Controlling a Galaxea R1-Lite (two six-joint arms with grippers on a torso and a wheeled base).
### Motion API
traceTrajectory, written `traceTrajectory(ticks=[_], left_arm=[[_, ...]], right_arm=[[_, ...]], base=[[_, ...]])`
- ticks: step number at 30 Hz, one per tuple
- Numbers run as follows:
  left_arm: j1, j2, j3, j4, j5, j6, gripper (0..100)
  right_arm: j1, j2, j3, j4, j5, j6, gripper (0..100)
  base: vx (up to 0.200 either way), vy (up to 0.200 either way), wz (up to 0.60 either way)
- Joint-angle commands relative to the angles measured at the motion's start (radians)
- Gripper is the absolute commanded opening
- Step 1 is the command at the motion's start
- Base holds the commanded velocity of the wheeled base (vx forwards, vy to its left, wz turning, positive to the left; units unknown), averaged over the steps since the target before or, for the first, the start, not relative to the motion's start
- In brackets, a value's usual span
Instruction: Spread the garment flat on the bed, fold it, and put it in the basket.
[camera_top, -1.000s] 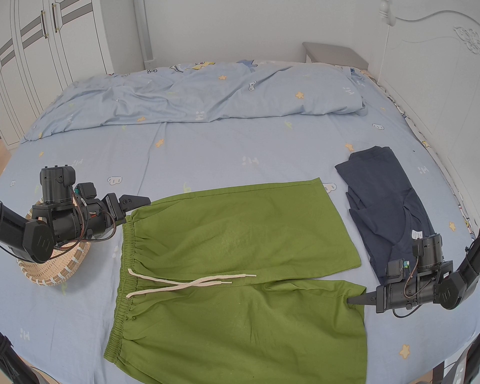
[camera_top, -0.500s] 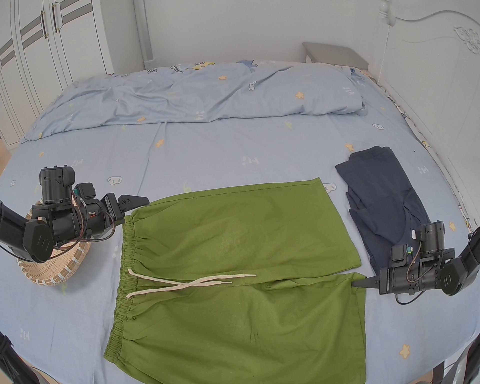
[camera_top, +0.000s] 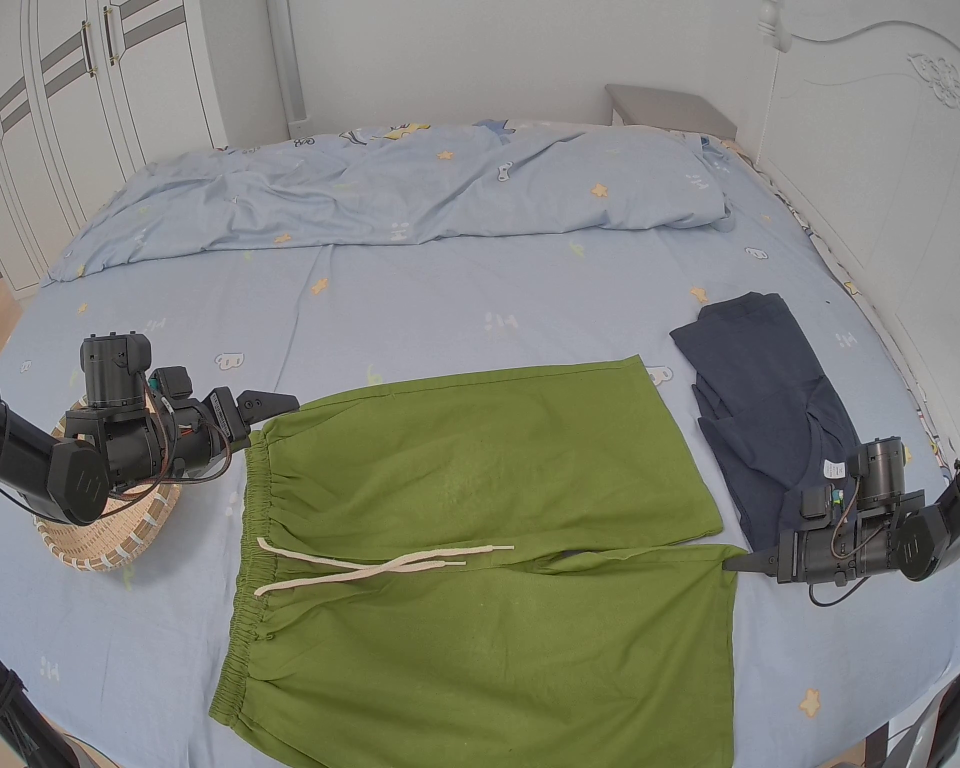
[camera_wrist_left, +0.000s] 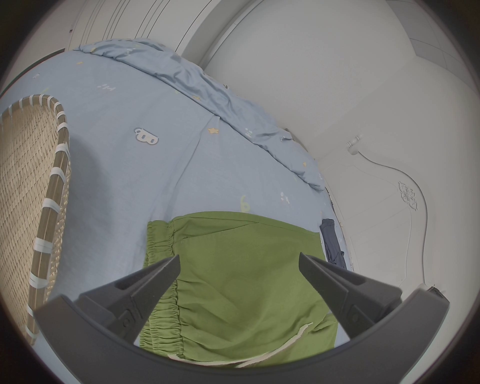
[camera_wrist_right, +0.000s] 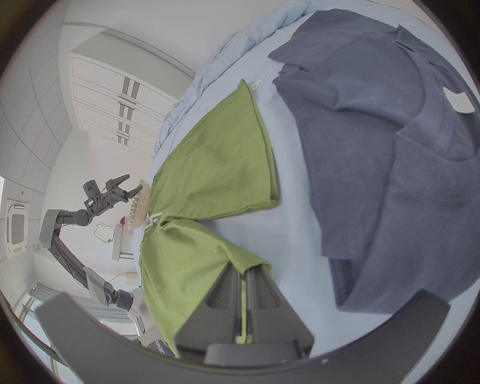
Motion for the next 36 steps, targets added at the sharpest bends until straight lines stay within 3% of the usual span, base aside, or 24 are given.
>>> traceTrajectory(ticks=[1,6,12,13,17,26,31,36], left_arm=[[0.001,0.003,0.0,0.0,0.0,0.0,100],[0.003,0.0,0.009,0.007,-0.008,0.001,100],[0.043,-0.056,0.117,0.0,-0.097,0.007,100],[0.055,-0.077,0.138,0.0,-0.12,0.007,100],[0.109,-0.155,0.218,0.001,-0.21,0.009,100],[0.214,-0.303,0.517,-0.002,-0.276,0.036,100],[0.277,-0.329,0.69,0.0,-0.345,0.153,100],[0.305,-0.316,0.778,0.0,-0.357,0.265,100]], right_arm=[[-0.03,-0.009,-0.008,0.001,0.0,-0.002,0],[-0.034,-0.009,-0.014,0.006,0.0,-0.003,0],[-0.027,-0.007,-0.014,0.006,0.0,-0.003,0],[-0.027,-0.007,-0.014,0.006,0.0,-0.003,100],[-0.028,-0.007,-0.014,0.006,0.0,-0.005,100],[-0.022,-0.088,0.002,0.058,0.007,-0.006,100],[-0.021,-0.211,0.028,0.133,0.012,-0.005,100],[-0.024,-0.305,0.097,0.176,0.014,-0.008,100]], base=[[0.0,0.0,0.0],[0.0,0.0,0.0],[0.0,0.0,0.0],[0.0,0.0,0.0],[0.0,0.0,0.0],[0.0,0.0,0.0],[0.0,0.0,0.0],[0.0,0.0,0.0]])
